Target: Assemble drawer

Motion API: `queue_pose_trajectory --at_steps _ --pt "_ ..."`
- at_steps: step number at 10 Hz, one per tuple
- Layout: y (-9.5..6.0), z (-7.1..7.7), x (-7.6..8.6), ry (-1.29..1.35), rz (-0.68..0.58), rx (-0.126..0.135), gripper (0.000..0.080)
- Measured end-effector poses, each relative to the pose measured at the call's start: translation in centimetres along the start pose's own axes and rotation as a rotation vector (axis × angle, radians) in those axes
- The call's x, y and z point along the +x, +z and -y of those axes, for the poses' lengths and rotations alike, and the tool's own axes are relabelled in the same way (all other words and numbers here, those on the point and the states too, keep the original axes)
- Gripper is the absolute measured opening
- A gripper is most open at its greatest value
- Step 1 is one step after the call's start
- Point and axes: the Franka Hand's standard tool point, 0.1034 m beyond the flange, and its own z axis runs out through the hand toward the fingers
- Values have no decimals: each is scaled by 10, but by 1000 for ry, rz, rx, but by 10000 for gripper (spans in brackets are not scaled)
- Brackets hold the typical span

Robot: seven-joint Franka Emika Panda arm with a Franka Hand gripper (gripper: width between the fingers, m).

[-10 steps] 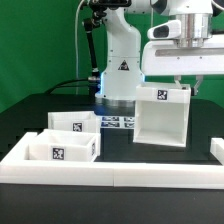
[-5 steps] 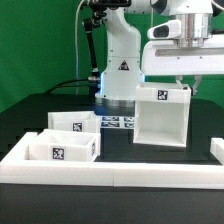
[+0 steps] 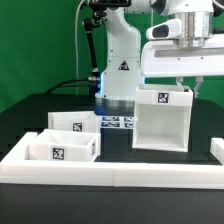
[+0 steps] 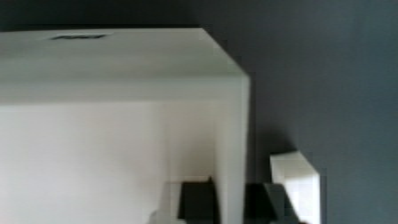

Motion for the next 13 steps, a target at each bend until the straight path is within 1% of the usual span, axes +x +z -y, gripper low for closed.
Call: queue_pose_trajectory --at_steps 2,3,5,9,11,13 --pt "1 2 28 15 -23 8 38" --pt "2 1 39 19 -33 10 38" --pt "2 -5 69 9 -62 13 38" --pt "3 -8 97 27 -90 15 38" --pt "3 -9 102 30 -96 16 38" --pt "3 -9 103 38 -97 16 38"
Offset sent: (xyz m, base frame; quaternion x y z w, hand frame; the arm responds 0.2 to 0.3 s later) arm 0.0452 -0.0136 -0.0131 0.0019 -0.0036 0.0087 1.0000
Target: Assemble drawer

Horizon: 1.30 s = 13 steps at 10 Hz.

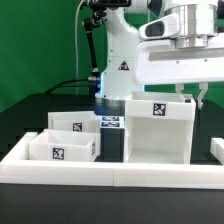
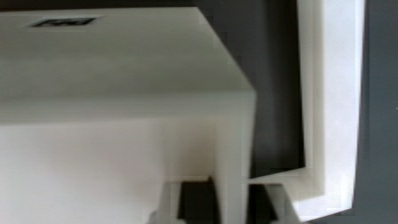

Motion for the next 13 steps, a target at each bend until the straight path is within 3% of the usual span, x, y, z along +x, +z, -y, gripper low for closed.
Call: queue_pose_trajectory --at_steps 5,8,10,13 --pt "-2 4 1 174 -6 9 38" --pt "2 18 2 436 -13 12 42" --pt "-1 25 5 631 -8 25 42" --pt "-2 22 9 755 -18 50 42"
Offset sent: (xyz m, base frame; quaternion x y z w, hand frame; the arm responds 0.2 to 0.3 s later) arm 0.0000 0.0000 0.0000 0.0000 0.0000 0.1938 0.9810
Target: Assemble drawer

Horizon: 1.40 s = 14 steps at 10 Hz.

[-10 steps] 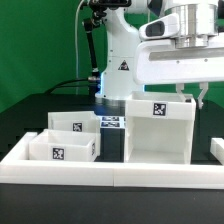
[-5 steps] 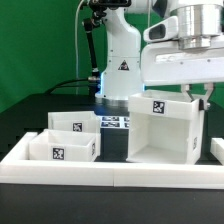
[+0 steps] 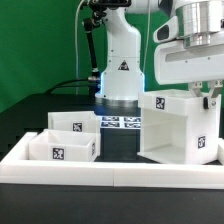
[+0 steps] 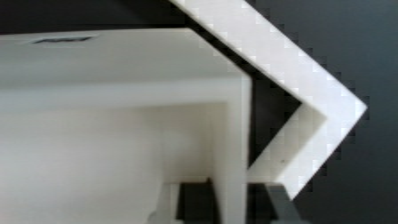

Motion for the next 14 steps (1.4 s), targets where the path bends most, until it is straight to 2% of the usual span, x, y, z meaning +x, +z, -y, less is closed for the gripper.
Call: queue_pose_trajectory --at_steps 7,8,12,14 --pt "-1 5 2 413 35 30 44" --pt "1 10 5 496 47 38 44" --pt "10 31 21 522 74 22 44" --pt "12 44 31 525 80 23 44"
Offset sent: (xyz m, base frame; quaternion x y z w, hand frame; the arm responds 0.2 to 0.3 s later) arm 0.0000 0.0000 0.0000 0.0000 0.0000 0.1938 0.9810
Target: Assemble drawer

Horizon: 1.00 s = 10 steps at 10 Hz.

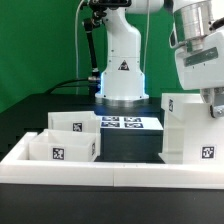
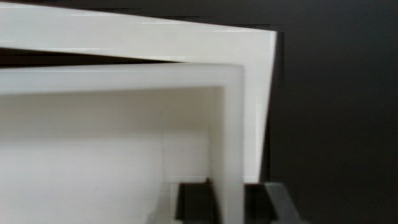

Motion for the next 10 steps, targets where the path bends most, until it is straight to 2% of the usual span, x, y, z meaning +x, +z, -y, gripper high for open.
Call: queue_pose_trajectory --at_steps 1,2,3,4,5,6,7,8,9,10 --pt "1 5 0 0 2 -1 44" --pt "2 5 1 1 8 -18 44" --pt "2 5 1 1 10 -22 44" --pt "2 6 1 -2 9 -21 117" --pt "2 5 1 -4 9 -21 117" --pt "2 5 0 -5 9 -21 253" --pt "2 6 0 -6 9 -18 253" --pt "1 8 0 -7 7 -13 489" --pt "0 8 0 -8 7 -10 597" --pt "0 9 0 -15 7 -9 633"
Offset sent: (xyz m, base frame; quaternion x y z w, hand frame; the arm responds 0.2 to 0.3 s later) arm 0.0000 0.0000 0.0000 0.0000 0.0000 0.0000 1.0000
